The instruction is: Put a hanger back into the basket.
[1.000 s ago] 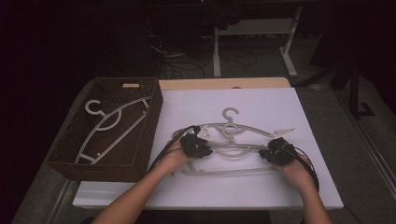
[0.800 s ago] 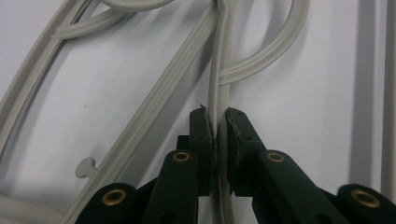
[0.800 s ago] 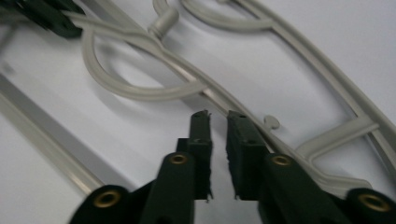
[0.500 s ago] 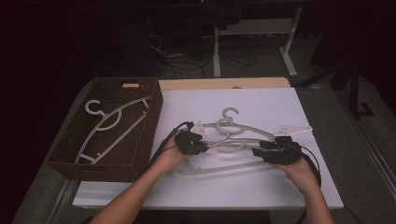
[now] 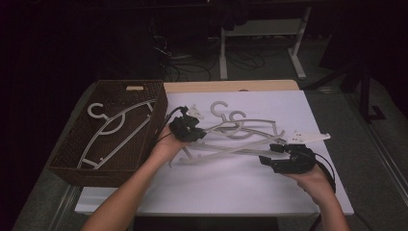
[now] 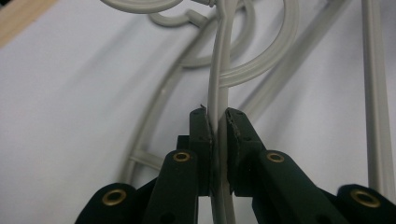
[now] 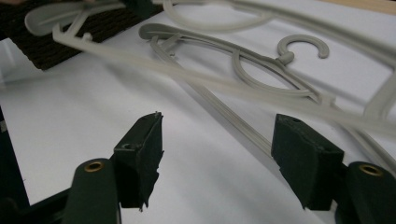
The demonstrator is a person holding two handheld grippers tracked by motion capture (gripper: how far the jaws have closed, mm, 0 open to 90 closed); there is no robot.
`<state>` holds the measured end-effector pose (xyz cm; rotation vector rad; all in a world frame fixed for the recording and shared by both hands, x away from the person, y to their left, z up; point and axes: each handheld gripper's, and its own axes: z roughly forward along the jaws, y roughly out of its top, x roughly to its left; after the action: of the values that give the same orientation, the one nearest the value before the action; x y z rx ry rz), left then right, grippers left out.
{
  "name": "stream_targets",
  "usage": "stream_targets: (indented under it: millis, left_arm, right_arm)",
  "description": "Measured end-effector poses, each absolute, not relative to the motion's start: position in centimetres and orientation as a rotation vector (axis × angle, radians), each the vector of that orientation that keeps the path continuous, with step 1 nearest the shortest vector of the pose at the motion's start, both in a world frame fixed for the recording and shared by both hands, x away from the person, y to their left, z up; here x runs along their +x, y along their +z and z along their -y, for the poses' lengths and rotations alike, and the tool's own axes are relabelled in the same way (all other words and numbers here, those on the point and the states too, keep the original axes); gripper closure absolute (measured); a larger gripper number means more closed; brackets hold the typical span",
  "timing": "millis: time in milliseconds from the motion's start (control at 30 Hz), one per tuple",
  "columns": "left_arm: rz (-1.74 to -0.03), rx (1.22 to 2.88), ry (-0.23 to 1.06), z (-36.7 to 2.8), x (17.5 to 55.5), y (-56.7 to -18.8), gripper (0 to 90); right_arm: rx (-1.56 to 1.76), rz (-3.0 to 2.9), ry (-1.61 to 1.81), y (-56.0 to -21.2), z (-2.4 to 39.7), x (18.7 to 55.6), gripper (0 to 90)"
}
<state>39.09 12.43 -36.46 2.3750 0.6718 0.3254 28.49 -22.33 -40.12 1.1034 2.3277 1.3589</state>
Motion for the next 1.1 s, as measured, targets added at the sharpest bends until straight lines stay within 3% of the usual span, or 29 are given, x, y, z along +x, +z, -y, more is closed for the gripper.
stream_targets:
  millis: [500, 767, 1100]
  left_arm:
    - [-0.776, 2.286, 0.419, -16.4, 39.4, -28.6, 82.4]
    - [-0.841, 2.237, 0.472, -22.2, 39.6, -25.8, 82.3]
    - [-0.968, 2.178, 0.563, -31.0, 39.3, -25.4, 82.3]
  right_arm:
    - [1.161, -2.286, 1.337, -41.7, 23.1, 28.7, 21.7]
    - [1.163, -2.290, 1.332, -42.1, 22.9, 28.7, 15.0]
    - [1.172, -2.295, 1.309, -42.2, 22.7, 28.8, 14.6]
